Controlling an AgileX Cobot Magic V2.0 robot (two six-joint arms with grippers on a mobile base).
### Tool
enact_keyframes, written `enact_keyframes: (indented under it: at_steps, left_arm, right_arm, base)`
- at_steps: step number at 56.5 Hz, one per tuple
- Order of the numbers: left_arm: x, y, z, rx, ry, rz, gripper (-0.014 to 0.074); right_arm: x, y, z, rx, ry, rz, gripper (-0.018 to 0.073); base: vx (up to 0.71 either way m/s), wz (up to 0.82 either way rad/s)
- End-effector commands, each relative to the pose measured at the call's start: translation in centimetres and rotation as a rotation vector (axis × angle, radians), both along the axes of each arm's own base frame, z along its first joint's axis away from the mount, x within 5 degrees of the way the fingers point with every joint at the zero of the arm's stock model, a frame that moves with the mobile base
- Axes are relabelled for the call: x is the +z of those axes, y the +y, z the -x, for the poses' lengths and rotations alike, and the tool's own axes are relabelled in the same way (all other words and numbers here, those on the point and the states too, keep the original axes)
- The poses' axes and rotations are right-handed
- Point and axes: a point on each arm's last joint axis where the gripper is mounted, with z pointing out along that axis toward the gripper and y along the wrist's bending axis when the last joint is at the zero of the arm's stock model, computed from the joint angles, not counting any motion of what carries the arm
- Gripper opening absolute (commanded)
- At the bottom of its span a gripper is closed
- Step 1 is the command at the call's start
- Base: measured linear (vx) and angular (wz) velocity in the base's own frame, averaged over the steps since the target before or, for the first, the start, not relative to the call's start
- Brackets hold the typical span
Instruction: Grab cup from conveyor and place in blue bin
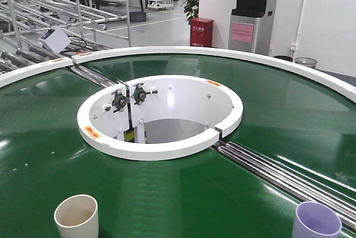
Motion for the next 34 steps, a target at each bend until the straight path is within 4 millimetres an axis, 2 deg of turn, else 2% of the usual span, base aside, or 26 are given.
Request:
enact_keyframes:
  at_steps: [1, 34]
  left_arm:
    - [0.53, -0.10, 0.03, -0.011, -0.078, 0.018, -0.0006]
    - [0.53, -0.10, 0.03, -0.011, -0.078, 0.018, -0.0006]
  right_arm:
    - [0.13, 0.08, -0.14, 0.007, -0.065, 0.004, -0.0009]
    - [0.20, 0.08, -0.14, 0.007, -0.072, 0.005, -0.0009]
  base:
    - [0.00, 0.00]
    - [0.00, 0.00]
